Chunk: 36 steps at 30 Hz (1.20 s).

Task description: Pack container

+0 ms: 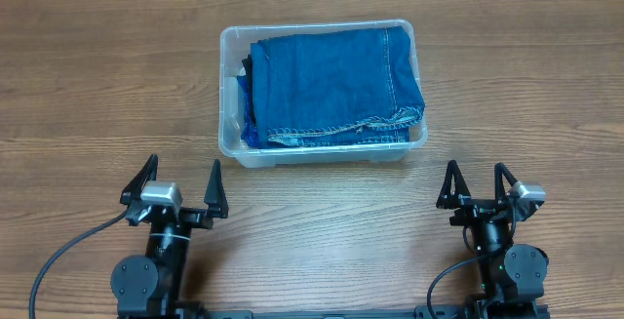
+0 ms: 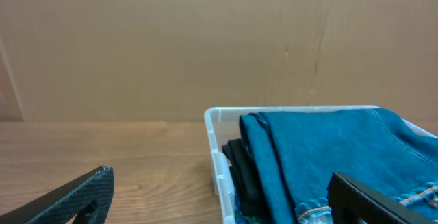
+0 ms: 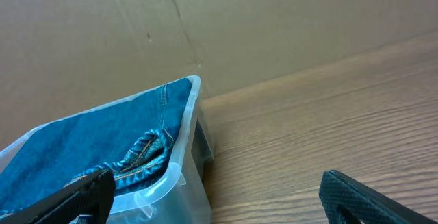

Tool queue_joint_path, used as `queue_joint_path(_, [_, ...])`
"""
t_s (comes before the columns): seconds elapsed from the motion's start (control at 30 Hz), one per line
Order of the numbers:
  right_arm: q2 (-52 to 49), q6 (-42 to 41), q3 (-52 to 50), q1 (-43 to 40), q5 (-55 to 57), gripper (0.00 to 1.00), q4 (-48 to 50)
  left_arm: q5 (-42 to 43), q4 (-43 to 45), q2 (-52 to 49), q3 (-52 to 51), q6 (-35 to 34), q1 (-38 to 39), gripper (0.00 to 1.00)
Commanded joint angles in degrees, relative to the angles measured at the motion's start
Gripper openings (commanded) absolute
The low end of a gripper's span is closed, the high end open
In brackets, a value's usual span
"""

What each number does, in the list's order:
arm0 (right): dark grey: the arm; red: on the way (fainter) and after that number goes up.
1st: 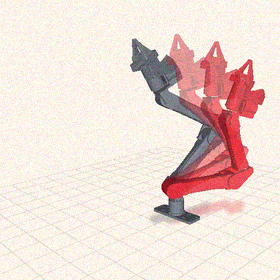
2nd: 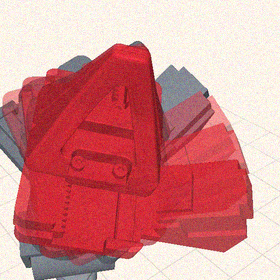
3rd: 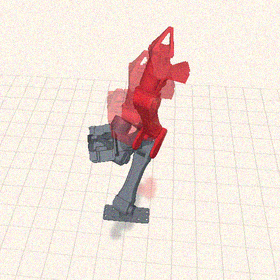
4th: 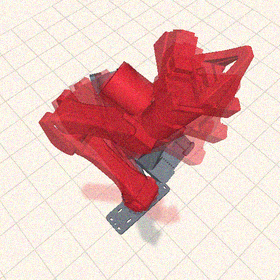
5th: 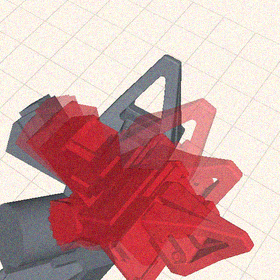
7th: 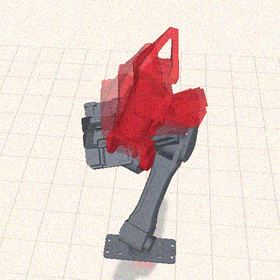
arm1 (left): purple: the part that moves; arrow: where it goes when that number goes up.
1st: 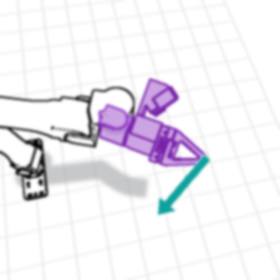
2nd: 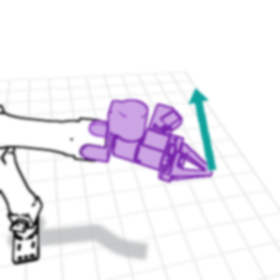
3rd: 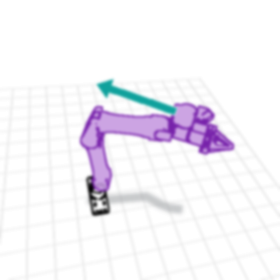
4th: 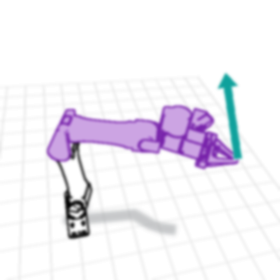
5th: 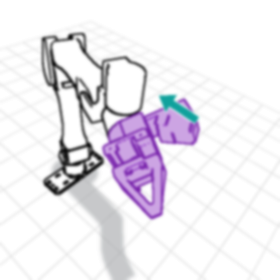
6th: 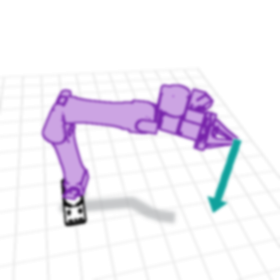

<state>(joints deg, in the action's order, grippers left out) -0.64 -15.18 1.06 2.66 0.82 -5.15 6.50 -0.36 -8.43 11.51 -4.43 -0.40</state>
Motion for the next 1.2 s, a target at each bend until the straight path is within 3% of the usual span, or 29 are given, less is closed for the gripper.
queue_joint_path(0.0, [0.48, 0.2, -0.61, 0.22, -0.07, 1.0, 0.35, -1.18, 0.48, 6.45, -4.13, 2.47, -1.16, 1.0])
queue_joint_path(0.33, [0.48, 0.2, -0.61, 0.22, -0.07, 1.0, 0.35, -3.72, -0.28, 8.26, -11.26, 5.33, -4.17, 1.0])
queue_joint_path(0.4, [0.48, 0.2, -0.61, 0.22, -0.07, 1.0, 0.35, -4.24, -4.07, 8.28, -11.23, 5.31, -4.98, 1.0])
queue_joint_path(1.17, [0.48, 0.2, -0.61, 0.22, -0.07, 1.0, 0.35, -5.01, -3.98, 8.17, -11.23, 5.55, -6.01, 1.0])
